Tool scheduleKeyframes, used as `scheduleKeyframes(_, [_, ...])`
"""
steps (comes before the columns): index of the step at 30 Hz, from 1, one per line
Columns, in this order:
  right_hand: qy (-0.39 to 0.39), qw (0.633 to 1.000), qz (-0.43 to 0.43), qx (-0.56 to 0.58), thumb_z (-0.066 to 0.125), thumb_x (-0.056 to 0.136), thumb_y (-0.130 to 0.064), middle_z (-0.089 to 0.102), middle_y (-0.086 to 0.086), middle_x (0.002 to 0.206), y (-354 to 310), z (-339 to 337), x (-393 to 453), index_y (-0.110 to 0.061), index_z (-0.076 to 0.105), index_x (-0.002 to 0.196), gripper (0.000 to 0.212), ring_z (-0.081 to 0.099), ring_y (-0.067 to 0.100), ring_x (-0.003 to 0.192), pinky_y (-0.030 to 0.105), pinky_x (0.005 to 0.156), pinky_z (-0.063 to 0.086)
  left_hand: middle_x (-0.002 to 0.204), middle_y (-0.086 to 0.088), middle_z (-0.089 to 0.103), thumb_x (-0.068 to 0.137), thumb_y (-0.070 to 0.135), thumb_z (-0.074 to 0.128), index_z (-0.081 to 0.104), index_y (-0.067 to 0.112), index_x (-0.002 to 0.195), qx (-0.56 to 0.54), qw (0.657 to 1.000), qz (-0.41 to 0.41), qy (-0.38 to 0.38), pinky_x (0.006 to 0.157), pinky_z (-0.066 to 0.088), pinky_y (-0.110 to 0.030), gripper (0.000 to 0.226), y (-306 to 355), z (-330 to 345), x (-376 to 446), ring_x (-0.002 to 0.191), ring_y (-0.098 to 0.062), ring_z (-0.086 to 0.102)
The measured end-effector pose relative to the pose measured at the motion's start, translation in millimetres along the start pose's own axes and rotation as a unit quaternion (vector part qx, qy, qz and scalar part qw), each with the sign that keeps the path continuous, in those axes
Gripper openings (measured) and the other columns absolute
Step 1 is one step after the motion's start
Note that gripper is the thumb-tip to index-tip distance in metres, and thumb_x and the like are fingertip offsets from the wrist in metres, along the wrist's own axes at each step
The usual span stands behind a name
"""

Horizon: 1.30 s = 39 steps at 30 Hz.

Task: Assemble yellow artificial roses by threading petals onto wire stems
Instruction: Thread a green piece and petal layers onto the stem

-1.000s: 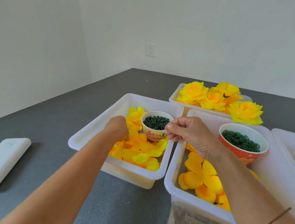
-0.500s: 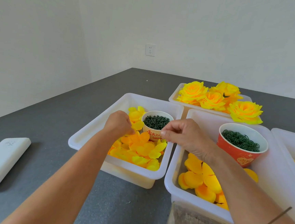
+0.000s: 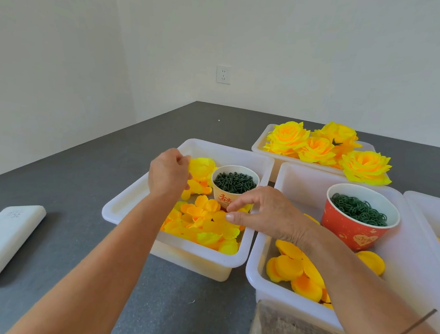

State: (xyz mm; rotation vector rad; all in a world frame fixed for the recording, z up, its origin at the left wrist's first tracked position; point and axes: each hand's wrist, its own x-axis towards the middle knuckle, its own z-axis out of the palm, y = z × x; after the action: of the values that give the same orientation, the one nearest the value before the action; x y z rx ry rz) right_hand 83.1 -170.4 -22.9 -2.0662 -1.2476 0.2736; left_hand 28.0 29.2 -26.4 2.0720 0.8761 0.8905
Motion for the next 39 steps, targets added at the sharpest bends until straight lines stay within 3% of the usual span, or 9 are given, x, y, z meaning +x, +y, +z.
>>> scheduleKeyframes(3, [0.0,1.0,-0.002,0.014,0.071,0.079,-0.036,0.064,-0.019,0.096,1.4,-0.5,1.2,-0.027,0.074,0.093,0.017,0.053,-0.008,0.092,0.019,0.083,0.041,0.073,-0.005,0.065,0.09,0.016,0.058,0.055,0.01,0.083,-0.061,0.998,0.003,0.019,0.042,0.042,-0.016,0.01,2.0,-2.7,-0.9,0.04,-0.007,0.056])
scheduleKeyframes(10, [0.081,0.979,0.051,0.178,0.063,0.083,-0.042,0.065,-0.021,0.081,-1.7,-3.8,5.1,-0.032,0.051,0.122,0.041,0.061,-0.011,0.083,0.007,0.069,0.039,0.072,-0.006,0.065,0.078,0.0,0.071,0.061,0.011,0.078,-0.232,0.923,0.126,-0.279,0.056,0.05,-0.028,0.015,16.7,-2.9,-17.7,0.063,-0.021,0.057])
scheduleKeyframes(14, [0.127,0.975,0.046,0.176,0.057,0.09,-0.038,0.06,-0.018,0.093,-1.3,-3.5,7.5,-0.03,0.034,0.14,0.056,0.058,0.001,0.096,0.017,0.08,0.043,0.08,-0.007,0.065,0.076,-0.004,0.07,0.059,0.009,0.077,-0.266,0.894,0.112,-0.342,0.06,0.047,-0.034,0.017,20.4,-3.5,-21.6,0.068,-0.027,0.057])
scheduleKeyframes(17, [0.14,0.971,0.047,0.19,0.057,0.091,-0.033,0.063,-0.01,0.1,0.5,-5.1,7.4,-0.03,0.038,0.139,0.051,0.06,0.001,0.096,0.017,0.083,0.048,0.084,-0.006,0.065,0.074,-0.007,0.068,0.058,0.008,0.077,-0.306,0.876,0.099,-0.359,0.056,0.048,-0.028,0.019,22.2,-6.4,-21.9,0.064,-0.016,0.061])
scheduleKeyframes(21, [0.145,0.967,0.036,0.205,0.064,0.087,-0.022,0.071,-0.007,0.077,0.8,-3.1,4.4,-0.02,0.053,0.128,0.042,0.066,-0.003,0.079,0.005,0.068,0.047,0.074,0.001,0.067,0.075,-0.014,0.065,0.057,0.006,0.08,-0.284,0.863,0.114,-0.402,0.047,0.045,-0.015,0.022,23.5,-7.4,-26.0,0.056,-0.007,0.061])
scheduleKeyframes(26, [0.173,0.955,0.037,0.238,0.07,0.082,-0.01,0.074,0.008,0.084,-1.0,-5.5,3.7,-0.019,0.056,0.121,0.043,0.07,0.021,0.082,0.033,0.081,0.056,0.095,-0.011,0.067,0.077,0.01,0.063,0.059,0.009,0.105,-0.304,0.841,0.072,-0.441,0.067,0.054,-0.029,0.028,25.1,-10.2,-25.2,0.079,-0.019,0.065])
scheduleKeyframes(31, [0.151,0.963,0.032,0.221,0.069,0.081,-0.004,0.072,0.005,0.08,-1.9,-4.3,3.1,-0.017,0.054,0.126,0.049,0.069,0.012,0.075,0.018,0.072,0.054,0.081,-0.006,0.066,0.077,-0.004,0.062,0.059,0.01,0.105,-0.316,0.854,0.045,-0.411,0.068,0.047,-0.033,0.031,23.9,-10.0,-21.3,0.072,-0.023,0.058])
scheduleKeyframes(36, [0.185,0.961,0.043,0.2,0.064,0.084,-0.001,0.071,0.012,0.085,-2.3,-5.3,4.3,-0.012,0.055,0.124,0.042,0.069,0.022,0.081,0.034,0.084,0.054,0.09,-0.005,0.069,0.084,-0.009,0.057,0.061,0.012,0.104,-0.294,0.885,0.02,-0.36,0.066,0.053,-0.029,0.029,20.0,-5.1,-15.6,0.074,-0.017,0.065])
scheduleKeyframes(39, [0.206,0.955,0.048,0.207,0.062,0.085,0.0,0.07,0.014,0.085,-1.3,-6.9,4.3,-0.009,0.056,0.121,0.038,0.068,0.024,0.079,0.038,0.084,0.054,0.088,-0.012,0.068,0.084,0.0,0.063,0.064,0.012,0.092,-0.127,0.942,0.012,-0.311,0.057,0.053,-0.022,0.015,10.3,1.5,-11.8,0.069,-0.017,0.062])
